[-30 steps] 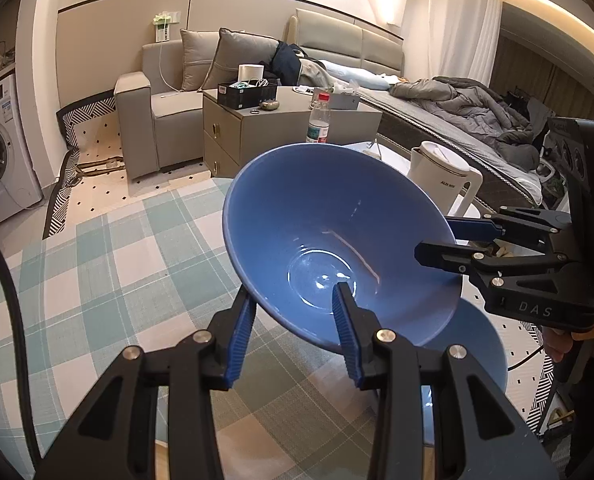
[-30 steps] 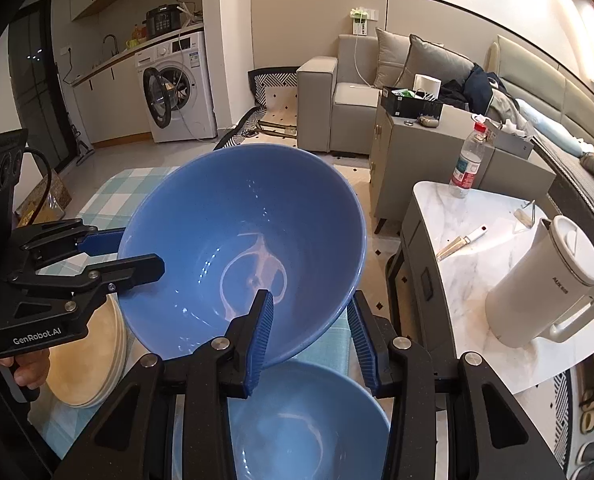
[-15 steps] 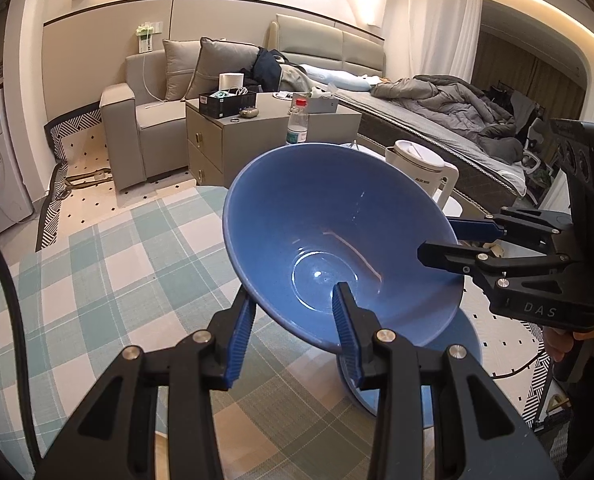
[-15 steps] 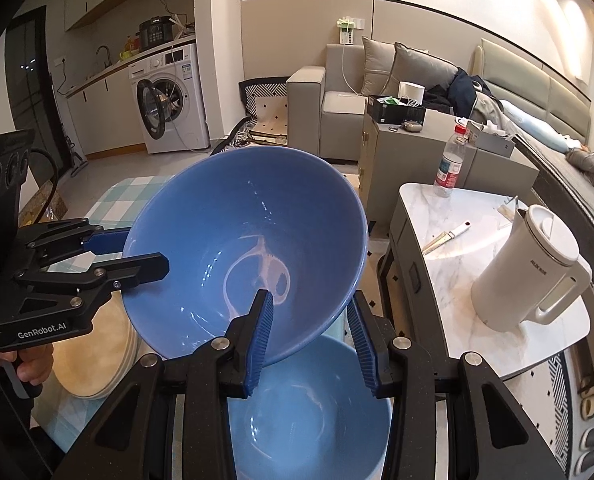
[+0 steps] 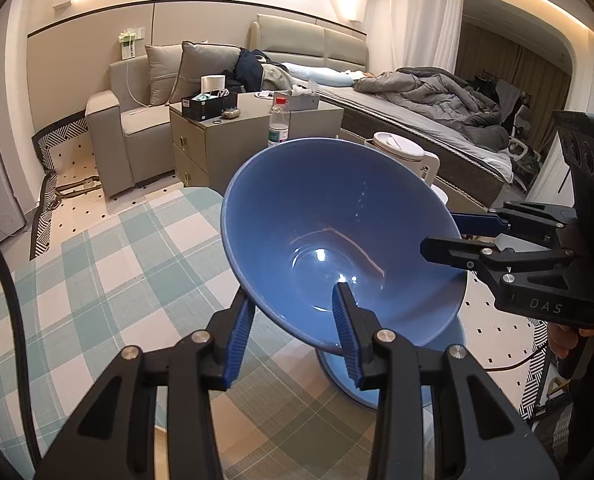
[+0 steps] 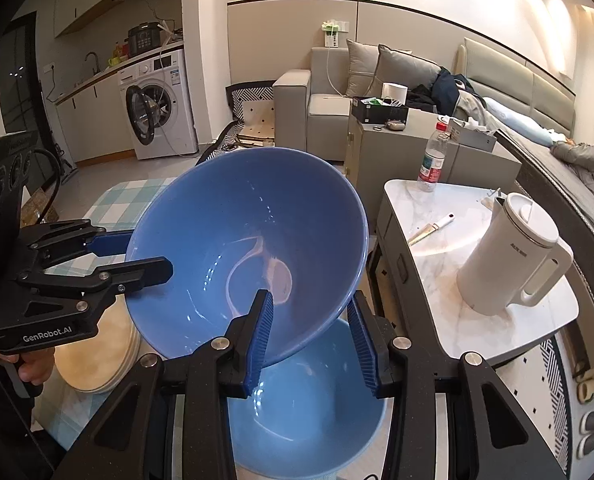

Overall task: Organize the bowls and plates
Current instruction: 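Carry the blue bowl with the left tool over the nested blue bowls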

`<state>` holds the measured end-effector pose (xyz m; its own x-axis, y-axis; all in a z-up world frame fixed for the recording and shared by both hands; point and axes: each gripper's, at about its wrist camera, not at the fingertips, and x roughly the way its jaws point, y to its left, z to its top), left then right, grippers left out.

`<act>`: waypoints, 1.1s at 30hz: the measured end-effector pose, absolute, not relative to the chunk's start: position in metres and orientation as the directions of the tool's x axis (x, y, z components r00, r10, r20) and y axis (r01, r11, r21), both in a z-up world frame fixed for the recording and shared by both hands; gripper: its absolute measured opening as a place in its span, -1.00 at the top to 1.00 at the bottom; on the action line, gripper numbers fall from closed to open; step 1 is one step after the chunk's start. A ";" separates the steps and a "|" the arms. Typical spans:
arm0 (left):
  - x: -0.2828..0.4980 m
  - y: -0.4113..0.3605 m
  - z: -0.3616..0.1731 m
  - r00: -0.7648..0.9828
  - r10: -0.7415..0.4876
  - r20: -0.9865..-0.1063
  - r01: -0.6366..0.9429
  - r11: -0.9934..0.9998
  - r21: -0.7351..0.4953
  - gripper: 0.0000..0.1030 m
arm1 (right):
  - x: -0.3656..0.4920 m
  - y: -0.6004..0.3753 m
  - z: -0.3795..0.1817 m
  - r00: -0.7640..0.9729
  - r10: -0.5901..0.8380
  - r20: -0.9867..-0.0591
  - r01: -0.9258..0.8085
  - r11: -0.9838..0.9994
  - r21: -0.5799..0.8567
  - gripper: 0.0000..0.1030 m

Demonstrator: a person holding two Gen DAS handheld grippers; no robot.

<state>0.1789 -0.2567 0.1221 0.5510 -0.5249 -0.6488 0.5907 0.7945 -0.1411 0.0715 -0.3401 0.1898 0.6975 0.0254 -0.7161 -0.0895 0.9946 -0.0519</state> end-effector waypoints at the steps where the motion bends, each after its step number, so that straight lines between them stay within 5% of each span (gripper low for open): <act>1: 0.177 -0.257 0.122 0.549 -0.528 -0.648 0.594 0.792 -0.142 0.26 | 0.068 -0.340 0.190 0.698 0.021 -0.716 -0.084 0.995 -0.053 0.21; 33: 0.137 -0.281 0.117 0.475 -0.572 -0.669 0.675 0.724 -0.139 0.25 | 0.001 -0.350 0.190 0.714 -0.006 -0.700 0.000 1.000 -0.008 0.20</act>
